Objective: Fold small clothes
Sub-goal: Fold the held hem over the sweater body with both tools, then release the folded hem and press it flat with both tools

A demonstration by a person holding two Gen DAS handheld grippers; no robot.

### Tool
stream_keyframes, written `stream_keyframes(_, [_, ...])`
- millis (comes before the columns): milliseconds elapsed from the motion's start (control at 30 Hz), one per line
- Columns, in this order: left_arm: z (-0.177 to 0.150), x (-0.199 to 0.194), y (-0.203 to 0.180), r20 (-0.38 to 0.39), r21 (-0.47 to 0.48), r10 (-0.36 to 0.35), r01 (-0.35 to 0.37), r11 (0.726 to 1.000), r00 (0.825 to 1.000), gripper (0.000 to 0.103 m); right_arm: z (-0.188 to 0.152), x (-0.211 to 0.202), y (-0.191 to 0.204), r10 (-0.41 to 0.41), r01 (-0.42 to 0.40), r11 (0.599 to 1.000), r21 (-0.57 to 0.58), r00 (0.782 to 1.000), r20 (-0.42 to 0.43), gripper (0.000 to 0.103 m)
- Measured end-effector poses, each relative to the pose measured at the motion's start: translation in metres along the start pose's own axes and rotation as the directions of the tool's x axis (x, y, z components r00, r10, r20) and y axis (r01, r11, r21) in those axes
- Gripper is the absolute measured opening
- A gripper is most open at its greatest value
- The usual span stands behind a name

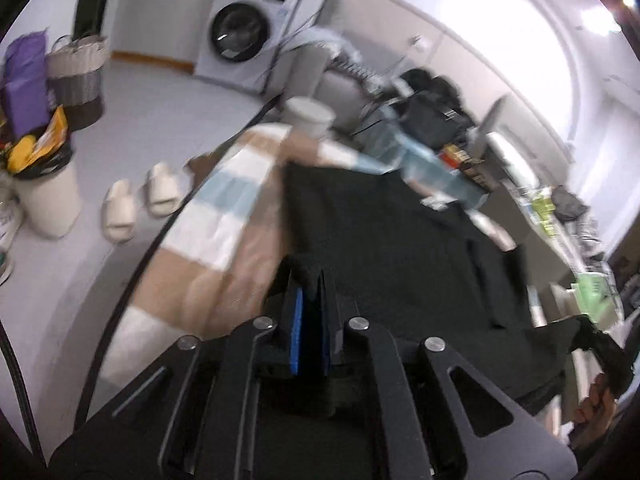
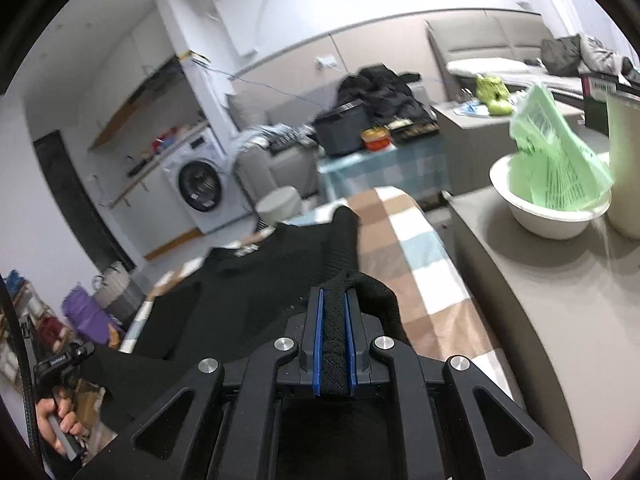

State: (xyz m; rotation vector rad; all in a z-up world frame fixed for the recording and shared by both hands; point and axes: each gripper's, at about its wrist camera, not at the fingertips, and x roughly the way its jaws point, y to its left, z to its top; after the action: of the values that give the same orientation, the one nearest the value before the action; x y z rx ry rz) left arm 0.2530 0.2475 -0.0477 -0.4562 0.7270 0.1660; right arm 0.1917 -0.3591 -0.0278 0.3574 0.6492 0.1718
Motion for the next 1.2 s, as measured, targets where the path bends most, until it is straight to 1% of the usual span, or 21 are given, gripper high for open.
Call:
stream_keyframes(67, [-0.008,0.004,0.007,-0.023,0.005,0.032,-0.031,0.999,0.999,0.006,-0.004,0.01,-0.006,-0.043,0.043,0.999,-0.013,0.998,-0.048,0.022])
stream_keyframes(133, [-0.017,0.0,0.015,-0.031,0.017,0.047,-0.046,0.999,0.998,0.015,-0.01,0.013,-0.012,-0.065,0.063,0.998,-0.015,0.993,-0.102,0.036])
stream_keyframes(167, [-0.024,-0.004,0.02,-0.033,0.018,0.054,-0.053,0.998,0.998,0.026,-0.014,0.012,-0.017,-0.063,0.061,0.998,-0.016,0.991,-0.121,0.046])
stream_keyframes(200, [-0.03,-0.01,0.025,-0.032,0.017,0.071,-0.071,0.997,0.997,0.038,-0.019,0.008,-0.02,-0.063,0.06,0.998,-0.024,0.988,-0.14,0.047])
stream_keyframes(233, [-0.038,-0.017,0.03,-0.026,0.013,0.079,-0.078,0.997,0.997,0.043,-0.023,0.003,-0.023,-0.068,0.063,0.997,-0.04,0.986,-0.151,0.047])
stream_keyframes(267, [-0.045,-0.024,0.035,-0.023,0.012,0.079,-0.079,0.997,0.997,0.052,-0.027,0.0,-0.026,-0.076,0.069,0.996,-0.052,0.985,-0.157,0.048])
stream_keyframes(300, [-0.053,-0.03,0.037,-0.026,0.014,0.076,-0.076,0.997,0.997,0.056,-0.032,-0.005,-0.029,-0.087,0.077,0.995,-0.063,0.982,-0.166,0.049])
stream_keyframes(400, [-0.08,-0.04,0.034,-0.061,0.061,0.054,-0.05,0.997,0.997,0.056,-0.046,-0.016,-0.038,-0.078,0.062,0.995,-0.081,0.974,-0.215,0.05])
stream_keyframes(500, [-0.099,-0.041,0.027,-0.093,0.116,0.064,-0.053,0.992,0.994,0.056,-0.06,-0.02,-0.04,-0.06,0.029,0.992,-0.125,0.967,-0.249,0.05])
stream_keyframes(567, [-0.105,-0.038,0.022,-0.123,0.127,0.072,-0.057,0.99,0.99,0.056,-0.069,-0.018,-0.038,-0.045,0.003,0.988,-0.152,0.962,-0.271,0.05])
stream_keyframes(700, [-0.11,-0.027,0.013,-0.126,0.155,0.096,-0.076,0.985,0.987,0.056,-0.074,-0.012,-0.039,-0.047,-0.002,0.986,-0.169,0.957,-0.286,0.05])
stream_keyframes(767, [-0.11,-0.023,0.01,-0.131,0.164,0.107,-0.085,0.983,0.986,0.056,-0.075,-0.007,-0.041,-0.065,0.016,0.986,-0.167,0.953,-0.294,0.05])
stream_keyframes(867, [-0.109,-0.018,0.009,-0.131,0.171,0.117,-0.094,0.981,0.984,0.056,-0.078,-0.003,-0.038,-0.125,0.061,0.972,-0.225,0.951,-0.281,0.05])
stream_keyframes(933, [-0.107,-0.016,0.01,-0.13,0.165,0.119,-0.097,0.982,0.984,0.055,-0.079,0.001,-0.04,-0.121,0.055,0.972,-0.228,0.95,-0.289,0.05])
stream_keyframes(967, [-0.106,-0.016,0.01,-0.128,0.16,0.119,-0.098,0.982,0.985,0.049,-0.077,0.004,-0.04,-0.113,0.047,0.974,-0.22,0.948,-0.297,0.05])
stream_keyframes(1000, [-0.105,-0.016,0.011,-0.118,0.155,0.122,-0.103,0.983,0.985,0.034,-0.077,0.007,-0.04,-0.108,0.042,0.976,-0.216,0.947,-0.302,0.05])
stream_keyframes(1067, [-0.102,-0.016,0.013,-0.106,0.142,0.121,-0.105,0.984,0.987,0.016,-0.077,0.014,-0.038,-0.095,0.026,0.975,-0.219,0.946,-0.311,0.05])
stream_keyframes(1100, [-0.101,-0.017,0.015,-0.102,0.129,0.107,-0.094,0.987,0.989,0.01,-0.076,0.016,-0.035,-0.089,0.02,0.974,-0.224,0.949,-0.303,0.043])
stream_keyframes(1133, [-0.101,-0.019,0.017,-0.102,0.111,0.084,-0.073,0.991,0.991,0.008,-0.076,0.017,-0.034,-0.079,0.011,0.974,-0.227,0.952,-0.296,0.033])
stream_keyframes(1167, [-0.101,-0.02,0.018,-0.109,0.106,0.068,-0.056,0.993,0.992,0.007,-0.076,0.016,-0.033,-0.065,-0.004,0.973,-0.231,0.955,-0.288,0.03])
stream_keyframes(1200, [-0.104,-0.021,0.017,-0.112,0.118,0.068,-0.055,0.991,0.991,0.006,-0.077,0.018,-0.032,-0.062,-0.01,0.972,-0.235,0.954,-0.295,0.023])
